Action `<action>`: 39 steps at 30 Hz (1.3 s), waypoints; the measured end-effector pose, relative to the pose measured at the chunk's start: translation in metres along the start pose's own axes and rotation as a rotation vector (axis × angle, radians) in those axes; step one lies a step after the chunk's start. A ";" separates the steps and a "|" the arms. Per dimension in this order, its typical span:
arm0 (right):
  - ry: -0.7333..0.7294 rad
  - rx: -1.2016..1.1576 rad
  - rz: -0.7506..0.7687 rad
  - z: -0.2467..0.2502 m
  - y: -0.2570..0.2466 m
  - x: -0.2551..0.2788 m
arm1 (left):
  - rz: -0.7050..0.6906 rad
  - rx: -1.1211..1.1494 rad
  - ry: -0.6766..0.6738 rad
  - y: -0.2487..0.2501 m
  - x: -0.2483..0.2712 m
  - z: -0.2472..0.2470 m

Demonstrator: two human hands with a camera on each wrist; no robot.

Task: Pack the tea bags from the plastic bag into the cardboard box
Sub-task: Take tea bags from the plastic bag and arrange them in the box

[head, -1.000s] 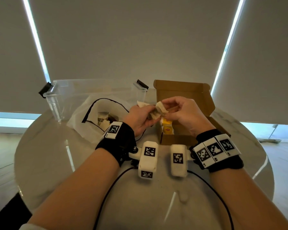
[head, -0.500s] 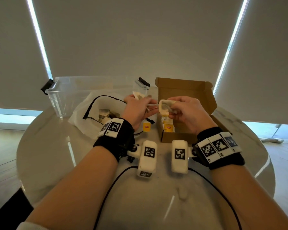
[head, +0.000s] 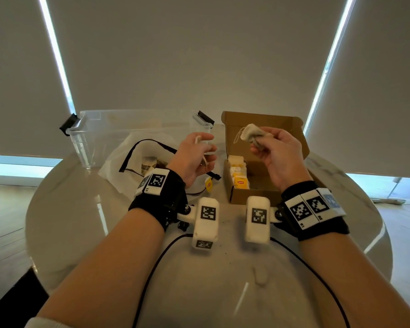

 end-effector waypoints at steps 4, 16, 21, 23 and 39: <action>-0.028 0.231 0.151 -0.011 -0.004 0.004 | -0.054 -0.084 -0.135 0.003 0.010 -0.021; -0.254 0.379 0.035 -0.029 0.007 0.010 | -0.273 -0.195 -0.055 0.021 0.013 -0.020; -0.199 0.583 0.087 -0.023 0.005 0.012 | -0.411 -0.415 -0.093 0.026 0.016 -0.030; -0.111 0.612 0.048 -0.009 0.007 0.006 | -0.473 -0.455 -0.141 0.030 0.019 -0.034; 0.111 0.315 -0.468 0.028 0.057 0.006 | -0.476 -1.703 -0.525 -0.024 0.004 -0.108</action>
Point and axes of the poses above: each hand's wrist, its own x-axis away from the middle knuckle, its own z-axis out of the back of the hand, y = z × x, the point moved 10 cm from there along -x, towards the middle knuckle, and after that the axes turned 6 degrees about y, right-handed, at the moved point
